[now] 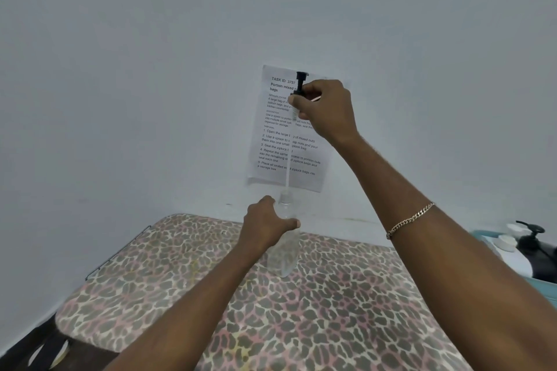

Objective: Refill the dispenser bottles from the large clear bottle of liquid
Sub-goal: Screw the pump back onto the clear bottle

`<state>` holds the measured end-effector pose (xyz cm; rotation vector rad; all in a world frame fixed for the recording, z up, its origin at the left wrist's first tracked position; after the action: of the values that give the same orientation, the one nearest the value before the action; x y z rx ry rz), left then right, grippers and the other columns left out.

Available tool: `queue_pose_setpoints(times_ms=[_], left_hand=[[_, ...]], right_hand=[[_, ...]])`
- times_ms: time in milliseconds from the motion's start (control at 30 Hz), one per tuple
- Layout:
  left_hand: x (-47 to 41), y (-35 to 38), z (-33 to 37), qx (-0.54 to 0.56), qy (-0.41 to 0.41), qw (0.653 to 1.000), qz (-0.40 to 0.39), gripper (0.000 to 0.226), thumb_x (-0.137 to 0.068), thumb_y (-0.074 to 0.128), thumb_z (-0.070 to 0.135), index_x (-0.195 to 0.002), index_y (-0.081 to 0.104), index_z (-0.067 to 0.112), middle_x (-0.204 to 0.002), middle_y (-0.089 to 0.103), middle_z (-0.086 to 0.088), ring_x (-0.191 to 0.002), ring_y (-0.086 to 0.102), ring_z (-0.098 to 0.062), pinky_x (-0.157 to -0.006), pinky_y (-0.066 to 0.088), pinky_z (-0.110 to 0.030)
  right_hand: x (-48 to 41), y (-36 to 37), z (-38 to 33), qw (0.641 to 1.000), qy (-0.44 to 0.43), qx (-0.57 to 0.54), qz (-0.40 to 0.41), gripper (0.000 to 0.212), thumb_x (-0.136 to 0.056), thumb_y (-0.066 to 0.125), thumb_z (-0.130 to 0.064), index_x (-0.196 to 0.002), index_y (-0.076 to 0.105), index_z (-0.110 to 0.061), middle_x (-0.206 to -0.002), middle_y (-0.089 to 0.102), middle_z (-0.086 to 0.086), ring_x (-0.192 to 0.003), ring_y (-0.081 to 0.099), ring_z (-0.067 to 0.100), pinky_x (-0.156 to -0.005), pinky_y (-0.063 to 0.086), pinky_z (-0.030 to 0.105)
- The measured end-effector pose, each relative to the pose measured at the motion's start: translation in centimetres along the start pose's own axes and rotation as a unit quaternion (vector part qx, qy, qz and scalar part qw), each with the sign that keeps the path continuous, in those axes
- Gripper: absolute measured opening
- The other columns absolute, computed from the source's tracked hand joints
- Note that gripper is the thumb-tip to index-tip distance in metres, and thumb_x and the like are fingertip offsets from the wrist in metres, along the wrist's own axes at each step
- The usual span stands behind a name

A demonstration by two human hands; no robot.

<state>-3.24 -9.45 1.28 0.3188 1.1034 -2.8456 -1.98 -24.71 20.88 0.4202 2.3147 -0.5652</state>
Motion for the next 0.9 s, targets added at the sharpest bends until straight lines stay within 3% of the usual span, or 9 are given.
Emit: queue_pose_setpoints(times_ms=[100, 200, 333, 467, 533, 633, 767, 900], left_hand=[[0.1, 0.0, 0.0, 0.006, 0.001, 1.000, 0.002, 0.078, -0.076, 0.088, 0.046, -0.136, 0.056, 0.007, -0.123, 0.062, -0.009, -0.097, 0.060, -0.023, -0.078, 0.047, -0.032], [0.2, 0.0, 0.1, 0.013, 0.005, 1.000, 0.006, 0.073, -0.077, 0.089, 0.043, -0.131, 0.060, 0.005, -0.114, 0.062, -0.007, -0.094, 0.057, -0.021, -0.081, 0.048, -0.033], [0.2, -0.3, 0.4, 0.039, 0.024, 0.999, 0.002, 0.089, -0.075, 0.089, 0.049, -0.148, 0.053, 0.011, -0.139, 0.061, -0.009, -0.118, 0.061, -0.023, -0.092, 0.047, -0.032], [0.3, -1.1, 1.1, 0.048, 0.058, 0.997, 0.010, 0.092, -0.073, 0.090, 0.052, -0.148, 0.055, 0.013, -0.133, 0.066, -0.004, -0.114, 0.063, -0.018, -0.092, 0.051, -0.030], [0.5, -1.3, 1.4, 0.049, 0.073, 0.996, 0.009, 0.091, -0.071, 0.090, 0.054, -0.146, 0.058, 0.014, -0.130, 0.067, -0.001, -0.112, 0.064, -0.016, -0.088, 0.051, -0.029], [0.7, -1.4, 1.7, 0.055, 0.090, 0.994, 0.008, 0.088, -0.070, 0.090, 0.056, -0.143, 0.062, 0.017, -0.131, 0.066, 0.001, -0.110, 0.064, -0.014, -0.082, 0.047, -0.025], [1.1, -1.4, 2.2, 0.065, 0.108, 0.992, 0.002, 0.087, -0.066, 0.089, 0.059, -0.140, 0.064, 0.021, -0.130, 0.067, 0.002, -0.111, 0.066, -0.015, -0.086, 0.053, -0.026], [1.9, -1.1, 2.5, 0.069, 0.118, 0.990, -0.017, 0.084, -0.069, 0.092, 0.052, -0.141, 0.063, 0.021, -0.127, 0.066, 0.003, -0.107, 0.067, -0.015, -0.092, 0.056, -0.031]], right_hand=[[0.4, 0.5, 0.7, 1.000, 0.002, 0.006, -0.007, 0.020, -0.088, 0.081, -0.023, -0.100, 0.080, -0.007, -0.089, 0.077, 0.005, -0.073, 0.077, 0.021, -0.071, 0.064, 0.029], [1.2, 0.7, 1.3, 1.000, 0.012, 0.011, -0.023, 0.021, -0.088, 0.082, -0.026, -0.101, 0.080, -0.010, -0.091, 0.077, 0.003, -0.069, 0.077, 0.017, -0.070, 0.063, 0.029], [3.1, 1.0, 2.4, 0.998, 0.033, 0.001, -0.061, 0.021, -0.088, 0.083, -0.025, -0.102, 0.080, -0.011, -0.089, 0.077, 0.001, -0.075, 0.077, 0.019, -0.079, 0.065, 0.037], [6.1, 1.0, 3.9, 0.992, 0.040, 0.045, -0.110, 0.022, -0.092, 0.079, -0.024, -0.111, 0.079, -0.015, -0.094, 0.075, -0.007, -0.091, 0.073, 0.010, -0.077, 0.051, 0.014], [7.4, 0.8, 4.7, 0.989, 0.042, 0.054, -0.127, 0.024, -0.093, 0.078, -0.021, -0.116, 0.078, -0.014, -0.100, 0.076, -0.007, -0.095, 0.071, 0.007, -0.078, 0.046, 0.011], [9.2, 0.3, 5.7, 0.985, 0.046, 0.055, -0.154, 0.022, -0.094, 0.076, -0.019, -0.116, 0.078, -0.015, -0.106, 0.078, -0.007, -0.097, 0.072, 0.006, -0.081, 0.047, 0.017], [11.1, -0.7, 6.6, 0.979, 0.043, 0.068, -0.187, 0.025, -0.097, 0.072, -0.017, -0.122, 0.076, -0.015, -0.111, 0.078, -0.006, -0.105, 0.072, 0.010, -0.094, 0.053, 0.029], [12.4, -2.1, 7.2, 0.980, 0.057, 0.044, -0.186, 0.023, -0.099, 0.071, -0.017, -0.120, 0.075, -0.025, -0.109, 0.077, -0.014, -0.104, 0.071, 0.002, -0.096, 0.053, 0.028]])
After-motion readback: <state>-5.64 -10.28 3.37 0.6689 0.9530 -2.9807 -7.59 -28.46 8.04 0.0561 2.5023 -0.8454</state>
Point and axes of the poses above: each hand's wrist, its own x-axis away from the middle knuckle, its own y-axis out of the palm, z = x × y, the point moved 2 cm from there along -x, towards the middle knuckle
